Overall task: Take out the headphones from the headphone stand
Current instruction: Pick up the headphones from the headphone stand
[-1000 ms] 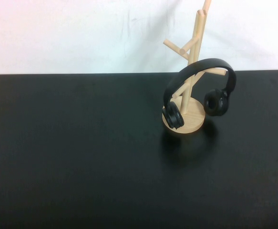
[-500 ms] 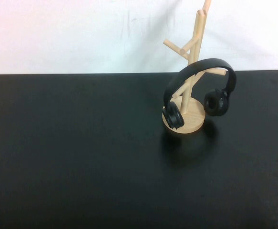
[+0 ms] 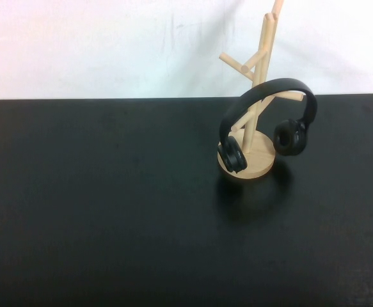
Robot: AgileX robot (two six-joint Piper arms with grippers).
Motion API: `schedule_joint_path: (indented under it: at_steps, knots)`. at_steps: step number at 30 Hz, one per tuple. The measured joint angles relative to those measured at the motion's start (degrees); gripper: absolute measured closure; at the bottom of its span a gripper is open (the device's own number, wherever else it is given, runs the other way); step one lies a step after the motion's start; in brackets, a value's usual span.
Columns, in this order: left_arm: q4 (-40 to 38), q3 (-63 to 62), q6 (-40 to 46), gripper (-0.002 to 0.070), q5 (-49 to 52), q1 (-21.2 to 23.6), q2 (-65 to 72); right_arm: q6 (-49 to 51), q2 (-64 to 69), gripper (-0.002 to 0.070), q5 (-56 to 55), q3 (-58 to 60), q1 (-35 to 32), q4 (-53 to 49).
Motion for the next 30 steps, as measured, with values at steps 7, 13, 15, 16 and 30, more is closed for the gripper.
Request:
schedule_joint_path:
  at_steps: [7,13,15,16,30]
  knots:
    - [0.00,0.00,0.00,0.0678,0.00,0.00,0.00,-4.17,19.63,0.0684,8.70,-11.12,0.00,-6.63]
    - [0.00,0.00,0.00,0.0678,0.00,0.00,0.00,-11.40,33.52,0.0682,8.69,-19.39,0.00,-3.41]
    - [0.00,0.00,0.00,0.0678,0.00,0.00,0.00,-13.74,37.37,0.0682,8.25,-21.92,0.21,-1.02]
    - [0.00,0.00,0.00,0.0678,0.00,0.00,0.00,-14.54,39.37,0.0682,7.67,-23.22,1.03,0.08]
    - [0.00,0.00,0.00,0.0678,0.00,0.00,0.00,-16.14,61.29,0.0536,-18.25,-35.61,27.09,13.47]
